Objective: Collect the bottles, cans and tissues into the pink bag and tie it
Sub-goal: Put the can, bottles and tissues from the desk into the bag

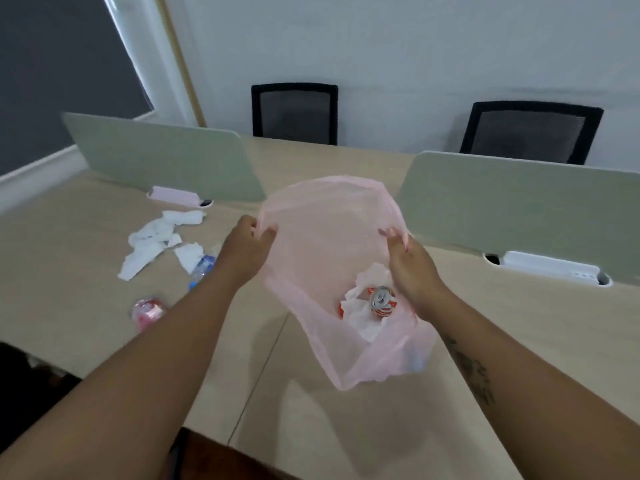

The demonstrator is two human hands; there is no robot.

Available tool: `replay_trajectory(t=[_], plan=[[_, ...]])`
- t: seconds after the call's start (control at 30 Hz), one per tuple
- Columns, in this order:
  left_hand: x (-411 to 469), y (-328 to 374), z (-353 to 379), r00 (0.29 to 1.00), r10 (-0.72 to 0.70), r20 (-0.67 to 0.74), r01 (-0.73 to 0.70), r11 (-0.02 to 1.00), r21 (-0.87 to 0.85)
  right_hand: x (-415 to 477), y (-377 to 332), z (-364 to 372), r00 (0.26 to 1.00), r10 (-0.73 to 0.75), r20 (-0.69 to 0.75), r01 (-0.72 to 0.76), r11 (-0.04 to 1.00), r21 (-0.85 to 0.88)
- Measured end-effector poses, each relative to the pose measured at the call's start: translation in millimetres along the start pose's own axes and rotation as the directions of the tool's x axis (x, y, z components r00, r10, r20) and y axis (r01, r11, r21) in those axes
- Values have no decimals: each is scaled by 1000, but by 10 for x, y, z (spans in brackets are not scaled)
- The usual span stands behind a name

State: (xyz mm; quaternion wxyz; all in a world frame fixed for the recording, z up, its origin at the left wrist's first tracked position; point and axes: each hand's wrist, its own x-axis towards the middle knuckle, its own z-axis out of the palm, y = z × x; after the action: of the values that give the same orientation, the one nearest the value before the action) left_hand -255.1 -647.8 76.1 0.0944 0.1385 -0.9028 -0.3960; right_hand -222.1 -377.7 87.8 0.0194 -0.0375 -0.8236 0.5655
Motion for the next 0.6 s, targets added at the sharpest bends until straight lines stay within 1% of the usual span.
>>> replay_trajectory(t=[0.07,0.1,0.13,0.2,0.23,0.27,0.37,0.43,0.57,0.6], plan=[[-130,-325,-195,995,-84,-51,81,995,-57,-26,31,273,999,-2,53,1,1000,20],[-187,-517,-297,986,-144,-81,140,989,-55,-47,39,406,997,0,78,-2,1000,20],[-240,-696,-389,973,-205,-107,205,979,-13,-73,47,531,995,-1,97,0,1000,15],[-328,-1092,-559,929,-329,-168,354,924,144,-114,74,822,989,21,144,-21,1000,-5],[-377,-1246,-608,908,-383,-168,410,893,184,-132,105,934,988,30,154,-29,1000,-12],[-430,-1340,-601,888,-435,-148,457,870,184,-143,161,988,988,30,154,-27,999,-23],[-501,-1725,-605,791,-607,-76,612,784,108,-163,301,1343,985,58,160,-50,997,-54],[-485,-1909,-522,735,-678,-26,678,732,65,-157,367,1547,987,87,137,-76,994,-79],[-306,-2212,-323,633,-771,-67,770,637,-42,-61,450,1802,989,138,51,-130,982,-137],[-265,-2295,-302,621,-781,-62,777,625,-77,-30,460,1839,988,152,33,-146,978,-150]])
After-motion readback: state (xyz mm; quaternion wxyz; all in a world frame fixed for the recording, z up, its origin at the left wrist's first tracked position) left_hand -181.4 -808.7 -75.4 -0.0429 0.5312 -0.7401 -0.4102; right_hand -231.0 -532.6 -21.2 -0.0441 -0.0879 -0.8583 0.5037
